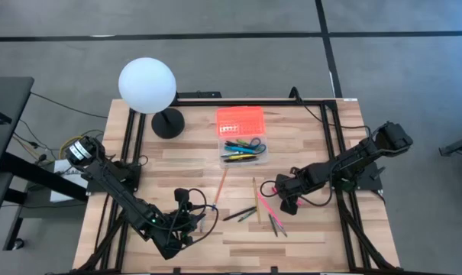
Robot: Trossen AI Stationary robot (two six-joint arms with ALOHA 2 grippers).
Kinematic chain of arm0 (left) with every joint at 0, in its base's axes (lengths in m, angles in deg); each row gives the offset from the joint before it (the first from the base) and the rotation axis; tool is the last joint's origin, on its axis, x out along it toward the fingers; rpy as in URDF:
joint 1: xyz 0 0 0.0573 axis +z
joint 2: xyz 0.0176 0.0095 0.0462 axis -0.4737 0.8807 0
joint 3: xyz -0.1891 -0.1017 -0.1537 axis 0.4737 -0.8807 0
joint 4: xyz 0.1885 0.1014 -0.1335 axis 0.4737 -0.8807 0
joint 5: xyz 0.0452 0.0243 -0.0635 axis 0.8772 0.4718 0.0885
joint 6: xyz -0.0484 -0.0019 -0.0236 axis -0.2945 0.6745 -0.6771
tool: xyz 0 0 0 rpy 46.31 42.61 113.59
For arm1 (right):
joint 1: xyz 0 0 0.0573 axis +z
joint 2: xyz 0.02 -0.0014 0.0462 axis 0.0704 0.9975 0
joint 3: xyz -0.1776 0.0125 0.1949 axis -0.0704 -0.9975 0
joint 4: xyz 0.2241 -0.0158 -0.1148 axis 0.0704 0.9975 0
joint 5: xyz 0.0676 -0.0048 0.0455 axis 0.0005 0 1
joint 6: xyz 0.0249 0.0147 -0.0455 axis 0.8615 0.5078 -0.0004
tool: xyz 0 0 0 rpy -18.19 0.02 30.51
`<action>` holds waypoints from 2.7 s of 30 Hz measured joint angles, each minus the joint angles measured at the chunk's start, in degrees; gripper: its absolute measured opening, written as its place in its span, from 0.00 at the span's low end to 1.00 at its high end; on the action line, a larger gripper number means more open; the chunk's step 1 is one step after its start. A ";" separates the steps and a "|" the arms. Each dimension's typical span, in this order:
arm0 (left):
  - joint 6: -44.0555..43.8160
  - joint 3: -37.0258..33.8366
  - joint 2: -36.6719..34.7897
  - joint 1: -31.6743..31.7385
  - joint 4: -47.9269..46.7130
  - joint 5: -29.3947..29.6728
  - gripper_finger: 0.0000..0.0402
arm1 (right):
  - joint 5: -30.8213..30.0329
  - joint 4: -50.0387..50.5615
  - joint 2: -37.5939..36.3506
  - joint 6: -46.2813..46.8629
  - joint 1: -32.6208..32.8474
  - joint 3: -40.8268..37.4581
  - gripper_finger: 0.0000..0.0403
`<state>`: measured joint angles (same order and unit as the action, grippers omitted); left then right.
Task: Pick & place school supplies into a supply box
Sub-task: Put the pink pen into the orange supply box
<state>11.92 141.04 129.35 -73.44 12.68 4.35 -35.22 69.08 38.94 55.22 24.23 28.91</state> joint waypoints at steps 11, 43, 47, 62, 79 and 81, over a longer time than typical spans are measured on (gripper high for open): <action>-0.02 0.00 0.00 0.00 0.00 0.02 0.31 | -1.59 -0.17 -0.04 -2.97 0.06 0.00 0.07; 0.00 0.00 0.00 -0.01 -0.14 0.10 0.31 | -11.82 -3.93 0.21 -12.64 4.46 -0.53 0.05; 0.00 0.00 0.00 0.00 -0.15 0.41 0.31 | -15.82 -4.70 0.54 -14.82 5.99 0.40 0.05; -1.01 0.02 0.00 -0.01 -1.19 0.39 0.31 | -34.17 -9.10 0.57 -32.98 -2.12 8.75 0.06; -1.88 0.02 0.02 -0.01 -1.25 0.35 0.31 | -13.56 -25.70 1.28 -55.49 -27.67 12.33 0.06; -1.88 0.02 0.02 0.00 -1.22 0.39 0.31 | -11.70 -26.90 3.07 -55.49 -29.23 12.44 0.06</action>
<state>10.04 141.06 129.37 -73.44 11.46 4.74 -46.92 42.18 42.02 -0.27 -5.01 41.36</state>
